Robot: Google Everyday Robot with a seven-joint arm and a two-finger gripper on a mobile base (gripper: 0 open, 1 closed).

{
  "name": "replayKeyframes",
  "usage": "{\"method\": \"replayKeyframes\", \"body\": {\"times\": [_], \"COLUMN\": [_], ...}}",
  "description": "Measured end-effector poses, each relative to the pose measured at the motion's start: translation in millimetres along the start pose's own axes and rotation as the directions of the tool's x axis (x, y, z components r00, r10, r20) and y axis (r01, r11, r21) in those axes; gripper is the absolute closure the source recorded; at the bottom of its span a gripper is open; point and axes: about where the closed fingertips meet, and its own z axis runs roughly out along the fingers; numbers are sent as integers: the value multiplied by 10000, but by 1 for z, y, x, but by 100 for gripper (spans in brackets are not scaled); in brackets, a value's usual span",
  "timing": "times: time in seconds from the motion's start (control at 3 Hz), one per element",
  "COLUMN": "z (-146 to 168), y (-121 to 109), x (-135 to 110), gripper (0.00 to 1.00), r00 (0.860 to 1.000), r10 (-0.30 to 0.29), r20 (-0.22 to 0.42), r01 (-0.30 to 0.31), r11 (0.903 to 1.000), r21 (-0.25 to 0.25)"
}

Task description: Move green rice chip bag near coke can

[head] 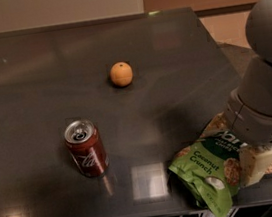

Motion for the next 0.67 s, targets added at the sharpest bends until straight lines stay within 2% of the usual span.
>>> {"method": "replayKeyframes", "body": {"times": [0.67], "z": [-16], "y": [-21], "x": [-16], "gripper": [88], "r00": [9986], "r10": [323], "r20": [-428], "r01": [-330], "r11": [9993], "r21": [-160]}}
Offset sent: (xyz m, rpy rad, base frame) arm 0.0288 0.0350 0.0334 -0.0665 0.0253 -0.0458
